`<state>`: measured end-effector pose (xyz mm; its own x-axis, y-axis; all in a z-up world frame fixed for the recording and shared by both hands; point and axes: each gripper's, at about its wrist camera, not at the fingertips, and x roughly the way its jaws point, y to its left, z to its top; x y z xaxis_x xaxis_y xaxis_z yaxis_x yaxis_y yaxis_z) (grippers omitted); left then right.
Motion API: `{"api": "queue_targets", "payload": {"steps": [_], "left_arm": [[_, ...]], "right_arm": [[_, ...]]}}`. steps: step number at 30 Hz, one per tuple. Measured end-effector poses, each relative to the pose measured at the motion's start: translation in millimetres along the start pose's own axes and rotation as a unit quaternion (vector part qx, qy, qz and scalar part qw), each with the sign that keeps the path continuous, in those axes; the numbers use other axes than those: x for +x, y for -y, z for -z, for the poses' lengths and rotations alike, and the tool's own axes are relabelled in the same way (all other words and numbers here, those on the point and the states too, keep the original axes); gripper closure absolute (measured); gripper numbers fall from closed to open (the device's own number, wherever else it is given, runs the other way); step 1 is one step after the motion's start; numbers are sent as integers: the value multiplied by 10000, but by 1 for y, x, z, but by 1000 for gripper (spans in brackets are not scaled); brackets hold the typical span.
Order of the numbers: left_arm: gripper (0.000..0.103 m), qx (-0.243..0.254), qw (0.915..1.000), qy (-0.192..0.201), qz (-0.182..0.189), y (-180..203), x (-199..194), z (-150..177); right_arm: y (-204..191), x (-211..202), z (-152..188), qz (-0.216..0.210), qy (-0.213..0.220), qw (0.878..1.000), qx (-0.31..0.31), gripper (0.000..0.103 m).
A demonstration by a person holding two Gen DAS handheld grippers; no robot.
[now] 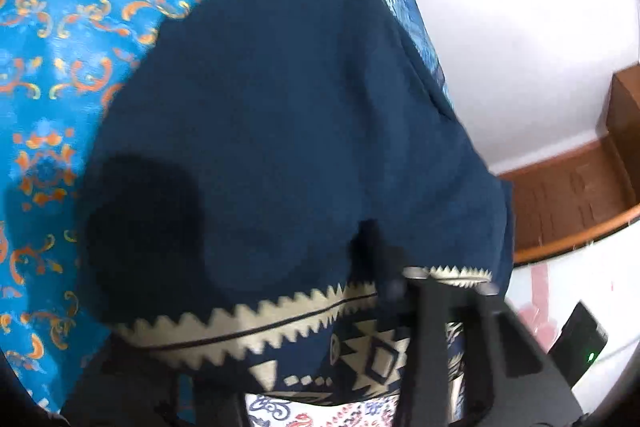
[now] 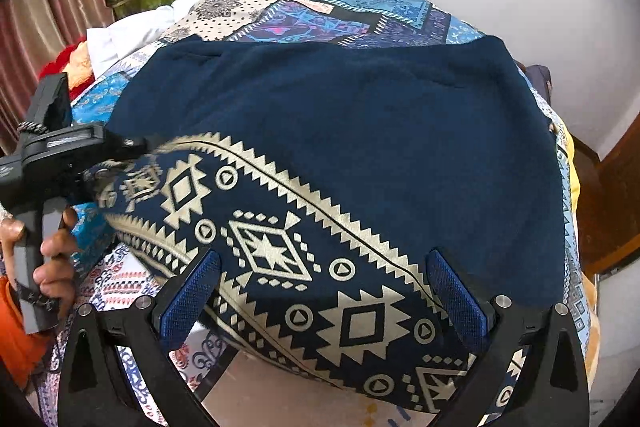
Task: Fold large clothes
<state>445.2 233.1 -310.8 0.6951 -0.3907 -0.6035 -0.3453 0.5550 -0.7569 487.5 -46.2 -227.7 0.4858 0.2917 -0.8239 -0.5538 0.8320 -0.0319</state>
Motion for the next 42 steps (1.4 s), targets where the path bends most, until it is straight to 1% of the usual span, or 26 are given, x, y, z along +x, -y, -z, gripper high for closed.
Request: {"api": "queue_targets", "payload": {"steps": [2, 5, 8, 9, 11, 14, 15, 16, 19, 20, 21, 22, 23, 24, 27, 28, 29, 31, 32, 33, 34, 35, 37, 38, 40, 42], "left_arm": [[87, 90, 9998, 146, -125, 10, -10, 0], [90, 654, 9962, 384, -424, 33, -30, 4], [94, 1246, 9878, 654, -667, 54, -56, 16], [94, 1387, 9850, 714, -730, 59, -60, 14], [95, 1578, 9798, 829, -906, 63, -79, 22], [95, 1774, 9706, 997, -1283, 58, -102, 28], [95, 1840, 9674, 1047, -1394, 54, -101, 38], [95, 1935, 9623, 1115, -1554, 52, -107, 41], [95, 2081, 9514, 1237, -1904, 29, -123, 53], [96, 2129, 9481, 1247, -2005, 23, -126, 55], [96, 2169, 9461, 1221, -2073, 18, -130, 57], [96, 2185, 9435, 1220, -2171, 14, -136, 59], [96, 2198, 9412, 1219, -2259, 13, -135, 56], [96, 2218, 9397, 1209, -2308, 15, -131, 52], [96, 2374, 9344, 1313, -2309, 34, -129, 45], [96, 2515, 9288, 1354, -2360, 44, -129, 44], [97, 2716, 9201, 1370, -2469, 59, -126, 45], [97, 3081, 9078, 1379, -2488, 93, -122, 47], [97, 3195, 9049, 1400, -2439, 106, -121, 49], [97, 3389, 8992, 1428, -2371, 125, -118, 53], [97, 3623, 8909, 1450, -2324, 143, -115, 60], [97, 3829, 8829, 1467, -2288, 159, -111, 67], [97, 4359, 8626, 1441, -2126, 195, -101, 91], [97, 4538, 8565, 1383, -2033, 207, -97, 102], [97, 4966, 8409, 1083, -1856, 232, -81, 133], [97, 5287, 8277, 727, -1734, 244, -63, 162]], "right_arm": [[-2, -6, 2, -50, -27, 10000, -10, 0], [-4, -22, -1, -236, 51, 9997, 63, 0], [-9, -44, -5, -551, 256, 9981, 129, 0], [-14, -56, -7, -696, 415, 9966, 113, 0], [-22, -70, -10, -843, 609, 9946, 69, 0], [-41, -76, -17, -896, 719, 9933, -92, 0], [-48, -72, -20, -857, 698, 9937, -188, 0], [-56, -66, -21, -792, 646, 9943, -306, 0], [-80, -33, -23, -666, 279, 9953, -638, 0], [-86, -19, -22, -651, 100, 9954, -702, 0], [-95, 1, -18, -679, -191, 9948, -728, 0], [-97, 11, -13, -770, -340, 9940, -698, 0], [-102, 27, -8, -975, -564, 9918, -611, 0], [-101, 37, -6, -1103, -662, 9902, -539, 0], [-104, 37, -9, -1121, -729, 9892, -603, 0], [-102, 36, -10, -1185, -791, 9878, -620, 0], [-98, 33, -10, -1301, -859, 9861, -580, 0], [-75, 19, -11, -1602, -815, 9836, -119, 0], [-67, 14, -10, -1689, -772, 9826, 89, 0], [-48, 2, -6, -1803, -687, 9802, 443, 0], [-34, -7, -2, -1828, -610, 9790, 661, 0], [-21, -15, 2, -1805, -519, 9786, 836, 0], [11, -37, 15, -1678, -312, 9785, 1157, 0], [23, -46, 21, -1587, -247, 9791, 1250, 0], [48, -64, 34, -1304, -130, 9815, 1397, 0], [73, -86, 50, -999, -8, 9830, 1543, 0]]}}
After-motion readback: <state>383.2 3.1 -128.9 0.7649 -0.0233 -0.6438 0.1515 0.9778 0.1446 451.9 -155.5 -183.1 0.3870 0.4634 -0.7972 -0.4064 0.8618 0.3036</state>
